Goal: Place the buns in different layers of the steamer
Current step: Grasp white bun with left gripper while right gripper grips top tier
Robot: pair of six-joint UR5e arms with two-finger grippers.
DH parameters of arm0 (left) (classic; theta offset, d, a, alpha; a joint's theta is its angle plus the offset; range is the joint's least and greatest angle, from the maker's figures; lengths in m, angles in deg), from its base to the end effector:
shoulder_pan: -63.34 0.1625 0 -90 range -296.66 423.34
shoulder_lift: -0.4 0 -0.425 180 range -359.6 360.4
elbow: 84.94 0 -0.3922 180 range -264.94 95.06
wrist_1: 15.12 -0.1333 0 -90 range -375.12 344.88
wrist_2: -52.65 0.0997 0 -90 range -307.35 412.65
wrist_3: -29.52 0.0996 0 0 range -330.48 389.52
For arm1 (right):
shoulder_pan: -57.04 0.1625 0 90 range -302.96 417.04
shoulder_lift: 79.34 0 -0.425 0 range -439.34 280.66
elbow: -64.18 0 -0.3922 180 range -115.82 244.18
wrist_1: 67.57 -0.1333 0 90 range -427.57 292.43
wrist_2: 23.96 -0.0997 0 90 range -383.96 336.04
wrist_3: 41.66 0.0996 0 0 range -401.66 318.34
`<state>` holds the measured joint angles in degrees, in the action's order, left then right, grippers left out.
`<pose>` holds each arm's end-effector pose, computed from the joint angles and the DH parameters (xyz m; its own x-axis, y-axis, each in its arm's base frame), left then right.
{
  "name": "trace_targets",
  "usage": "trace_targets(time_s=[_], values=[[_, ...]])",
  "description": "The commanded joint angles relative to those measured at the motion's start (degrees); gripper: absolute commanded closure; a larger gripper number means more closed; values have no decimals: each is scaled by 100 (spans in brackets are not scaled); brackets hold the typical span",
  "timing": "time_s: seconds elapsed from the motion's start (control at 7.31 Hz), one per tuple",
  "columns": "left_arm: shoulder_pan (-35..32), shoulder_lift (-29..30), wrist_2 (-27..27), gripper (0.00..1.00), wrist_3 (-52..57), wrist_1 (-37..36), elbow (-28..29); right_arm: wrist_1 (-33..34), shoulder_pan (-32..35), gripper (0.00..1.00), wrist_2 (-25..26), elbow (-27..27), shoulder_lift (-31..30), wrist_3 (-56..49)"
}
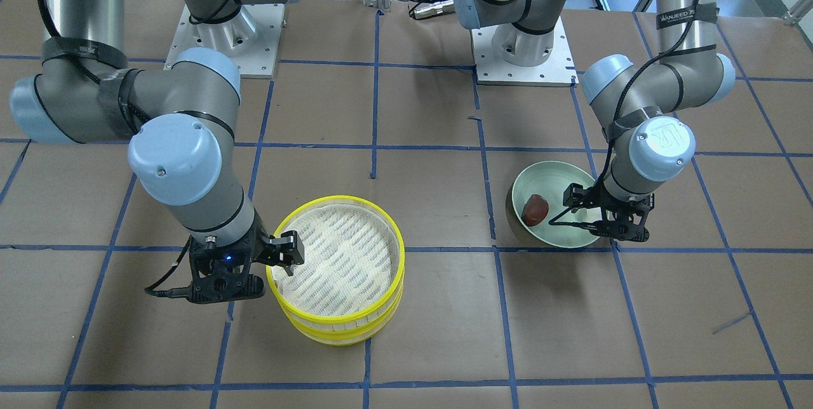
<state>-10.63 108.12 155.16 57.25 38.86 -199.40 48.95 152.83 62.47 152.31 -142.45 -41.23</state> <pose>0.0331 -0.5198 0.1966 -0.9640 0.2258 -0.1407 0.1966 0.9609 0.1952 0.2044 -0.6325 0.2789 -0.9935 -0.0948 -0.0624 -0.0934 0.9953 -0.0257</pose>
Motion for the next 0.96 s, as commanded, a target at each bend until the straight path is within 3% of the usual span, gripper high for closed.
trace_targets(time_s=[0.0, 0.55, 0.82], values=[[5, -31, 14, 95, 5, -19, 11, 12, 10, 89, 75, 91, -25, 19], [-170, -532, -152, 96, -109, 25, 381, -346, 1, 94, 102, 73, -305, -51], [-319, -804, -932, 96, -581, 25, 468, -446, -470, 93, 294, -41, -675, -689]])
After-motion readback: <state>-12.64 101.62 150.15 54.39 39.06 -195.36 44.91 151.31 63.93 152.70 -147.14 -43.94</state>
